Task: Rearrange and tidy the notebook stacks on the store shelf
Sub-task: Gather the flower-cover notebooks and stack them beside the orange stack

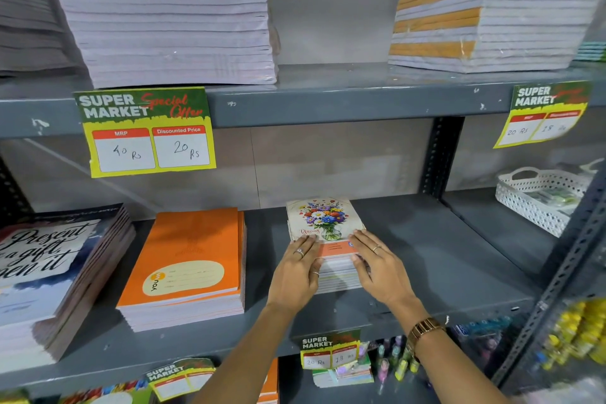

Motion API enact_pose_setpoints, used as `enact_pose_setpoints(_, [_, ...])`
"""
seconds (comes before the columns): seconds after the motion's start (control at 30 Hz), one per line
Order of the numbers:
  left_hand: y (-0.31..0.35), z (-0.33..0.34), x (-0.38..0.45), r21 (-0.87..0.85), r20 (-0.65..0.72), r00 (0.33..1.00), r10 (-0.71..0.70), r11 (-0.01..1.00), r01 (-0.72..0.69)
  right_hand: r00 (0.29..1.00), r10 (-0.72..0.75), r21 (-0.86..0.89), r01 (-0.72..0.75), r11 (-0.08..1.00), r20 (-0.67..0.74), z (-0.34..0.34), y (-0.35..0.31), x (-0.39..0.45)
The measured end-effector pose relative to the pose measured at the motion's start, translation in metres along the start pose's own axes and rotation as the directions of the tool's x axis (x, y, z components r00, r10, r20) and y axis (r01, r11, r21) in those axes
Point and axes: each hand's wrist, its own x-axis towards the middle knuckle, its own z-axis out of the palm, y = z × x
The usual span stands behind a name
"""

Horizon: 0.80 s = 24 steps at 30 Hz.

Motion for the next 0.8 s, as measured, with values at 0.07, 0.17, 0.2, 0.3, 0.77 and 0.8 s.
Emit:
enact_pose_setpoints(0.07, [-0.001,0.001,0.001,0.017,-0.012,1.0,0.015,1.0,-0.015,1.0,-0.017,-0.011,0.017,1.0,-0.014,0.0,0.001,0.0])
enact_pose_setpoints(0.17, [-0.002,0.003,0.001,0.023,-0.013,1.0,0.02,1.0,-0.02,0.998,-0.032,-0.005,0.032,0.999,-0.045,0.002,0.0,-0.001])
enact_pose_setpoints(0.2, [-0.001,0.002,0.001,0.02,-0.022,1.0,0.023,1.0,-0.023,0.998,-0.033,-0.011,0.032,0.999,-0.055,0.003,0.0,-0.002])
enact_pose_setpoints(0.3, [0.0,0.002,-0.001,0.027,-0.049,0.998,0.041,0.999,-0.039,0.996,-0.032,-0.006,0.031,0.999,-0.08,0.005,0.001,-0.002])
enact_pose_setpoints(0.77, [-0.025,-0.022,-0.019,0.028,-0.079,0.997,0.0,1.0,0.003,0.991,0.071,-0.084,-0.062,0.995,0.112,-0.011,-0.017,-0.005])
enact_pose_setpoints(0.8, [-0.031,-0.03,-0.023,0.036,-0.098,0.995,-0.018,0.999,0.021,0.993,0.066,-0.07,-0.059,0.996,0.103,-0.012,-0.023,-0.005])
